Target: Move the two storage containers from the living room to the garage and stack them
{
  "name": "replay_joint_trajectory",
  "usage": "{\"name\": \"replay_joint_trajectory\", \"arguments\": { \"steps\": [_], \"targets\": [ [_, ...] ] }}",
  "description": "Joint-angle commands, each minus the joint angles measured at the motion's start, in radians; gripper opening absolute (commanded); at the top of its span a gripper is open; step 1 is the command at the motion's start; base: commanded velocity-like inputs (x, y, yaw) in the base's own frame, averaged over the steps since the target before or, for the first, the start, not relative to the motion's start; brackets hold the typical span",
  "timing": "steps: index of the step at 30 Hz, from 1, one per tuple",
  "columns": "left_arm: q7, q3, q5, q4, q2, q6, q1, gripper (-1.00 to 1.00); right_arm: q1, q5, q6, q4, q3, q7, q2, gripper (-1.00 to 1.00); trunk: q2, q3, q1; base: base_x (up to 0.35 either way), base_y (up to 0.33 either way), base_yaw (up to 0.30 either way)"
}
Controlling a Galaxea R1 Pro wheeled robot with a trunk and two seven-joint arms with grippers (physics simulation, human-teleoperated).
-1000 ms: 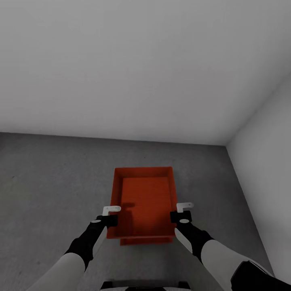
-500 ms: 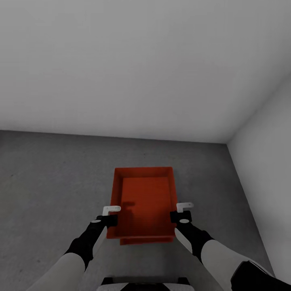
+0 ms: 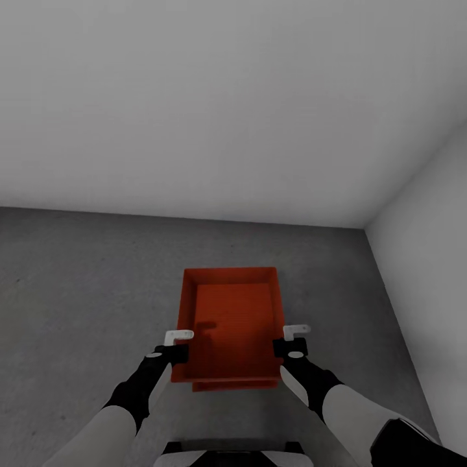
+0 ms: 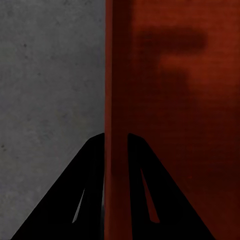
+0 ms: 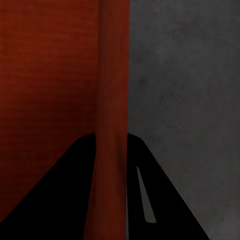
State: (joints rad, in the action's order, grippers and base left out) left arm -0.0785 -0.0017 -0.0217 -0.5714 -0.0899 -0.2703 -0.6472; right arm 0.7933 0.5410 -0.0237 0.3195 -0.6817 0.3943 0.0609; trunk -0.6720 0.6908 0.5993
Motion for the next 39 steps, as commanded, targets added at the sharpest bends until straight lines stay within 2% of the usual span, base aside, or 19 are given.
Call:
{"name": "replay_joint_trajectory", "arguments": {
  "steps": [1,6,19,39],
  "targets": [
    [-0.004,-0.019,-0.006,-0.004,0.001,-0.005,0.0,-1.0,0.001,0.028,-0.009,-0.053,-0.018,0.011,-0.002,-1.0,-0.001,0.001,0.0,0.0,0.0,0.0],
    [-0.004,-0.02,-0.007,-0.003,0.0,-0.011,0.0,-1.0,0.001,0.028,-0.008,-0.053,-0.018,0.011,-0.002,-1.0,-0.001,0.001,0.0,-0.06,0.0,0.0],
    [-0.004,-0.019,-0.007,-0.003,0.0,-0.01,0.0,-1.0,0.001,0.028,-0.008,-0.053,-0.018,0.011,-0.002,-1.0,-0.001,0.001,0.0,-0.261,0.0,0.0],
    [-0.004,-0.018,-0.007,-0.002,0.001,-0.007,0.0,-1.0,0.001,0.028,-0.007,-0.053,-0.018,0.011,-0.001,-1.0,-0.001,0.012,0.0,-0.011,0.0,0.028]
  ]
}}
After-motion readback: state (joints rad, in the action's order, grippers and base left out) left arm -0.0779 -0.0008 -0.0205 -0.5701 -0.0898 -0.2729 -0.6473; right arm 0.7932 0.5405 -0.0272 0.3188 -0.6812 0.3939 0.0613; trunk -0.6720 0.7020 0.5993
